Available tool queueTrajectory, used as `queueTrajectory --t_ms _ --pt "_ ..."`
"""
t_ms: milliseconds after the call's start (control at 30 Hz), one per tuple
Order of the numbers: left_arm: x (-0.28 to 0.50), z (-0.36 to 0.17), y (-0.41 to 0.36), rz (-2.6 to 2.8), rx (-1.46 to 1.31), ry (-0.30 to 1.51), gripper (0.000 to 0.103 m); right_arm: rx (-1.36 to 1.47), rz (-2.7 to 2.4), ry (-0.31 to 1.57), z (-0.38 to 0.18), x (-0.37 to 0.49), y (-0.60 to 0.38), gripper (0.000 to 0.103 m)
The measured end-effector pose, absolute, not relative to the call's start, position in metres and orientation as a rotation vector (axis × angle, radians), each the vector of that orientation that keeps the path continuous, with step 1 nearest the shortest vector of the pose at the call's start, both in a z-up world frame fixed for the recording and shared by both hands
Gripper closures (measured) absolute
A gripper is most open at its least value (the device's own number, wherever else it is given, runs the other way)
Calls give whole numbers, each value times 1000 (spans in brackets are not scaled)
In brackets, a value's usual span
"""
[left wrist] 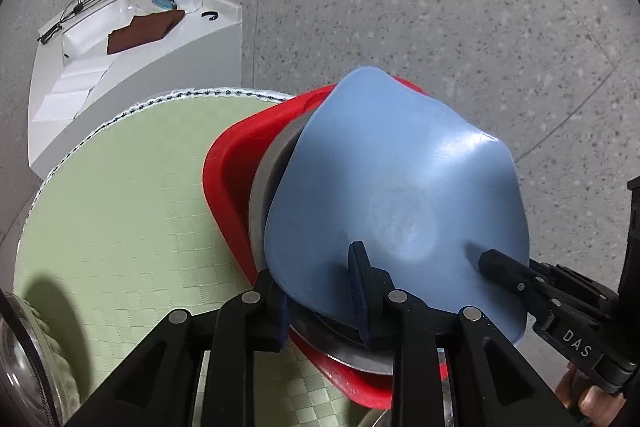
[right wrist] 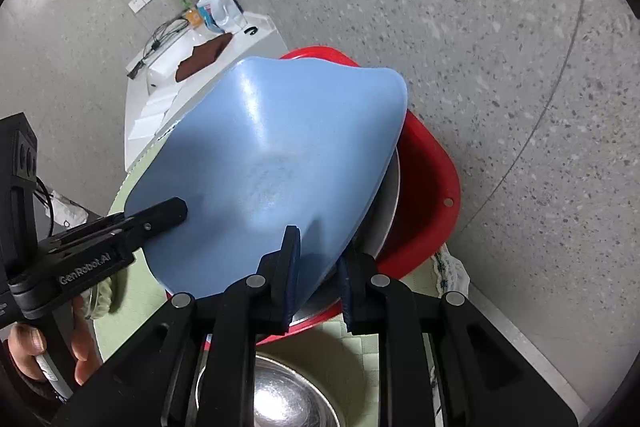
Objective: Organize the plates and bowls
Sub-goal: 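Lower the blue plate onto the bowl in the red basin and open both grippers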
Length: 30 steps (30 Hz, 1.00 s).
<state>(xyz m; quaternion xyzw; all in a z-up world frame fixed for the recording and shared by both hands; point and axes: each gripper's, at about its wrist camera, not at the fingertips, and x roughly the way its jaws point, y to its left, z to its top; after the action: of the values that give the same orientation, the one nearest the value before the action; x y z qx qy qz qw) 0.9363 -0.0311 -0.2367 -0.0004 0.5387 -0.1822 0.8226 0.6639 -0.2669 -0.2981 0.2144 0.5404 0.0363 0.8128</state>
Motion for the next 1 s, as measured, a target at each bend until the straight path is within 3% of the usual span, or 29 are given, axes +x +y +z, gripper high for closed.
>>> queueTrajectory --t_ms 100,200,333,567,633,767,867,1000 --pt "940 -239 -32 -380 -11 1150 79 459 84 1160 -299 669 -266 84" --pt "938 -234 -38 -396 -6 1146 69 477 89 1162 -300 670 -268 82" --pt "925 -224 -43 -415 26 1131 46 488 96 1146 -293 668 -267 63" --pt "911 -216 -37 -442 -3 1138 33 497 59 1122 -279 658 -268 48" --pt "904 -212 -31 -447 -13 1134 28 509 40 1112 -276 652 -271 48" --pt "892 -203 -11 -478 -39 1131 27 513 16 1097 -268 636 -270 47" --pt "884 -193 2 -493 -22 1098 14 513 16 1080 -261 621 -261 47" --pt "867 -182 16 -513 -6 1085 14 522 25 1061 -249 597 -243 47"
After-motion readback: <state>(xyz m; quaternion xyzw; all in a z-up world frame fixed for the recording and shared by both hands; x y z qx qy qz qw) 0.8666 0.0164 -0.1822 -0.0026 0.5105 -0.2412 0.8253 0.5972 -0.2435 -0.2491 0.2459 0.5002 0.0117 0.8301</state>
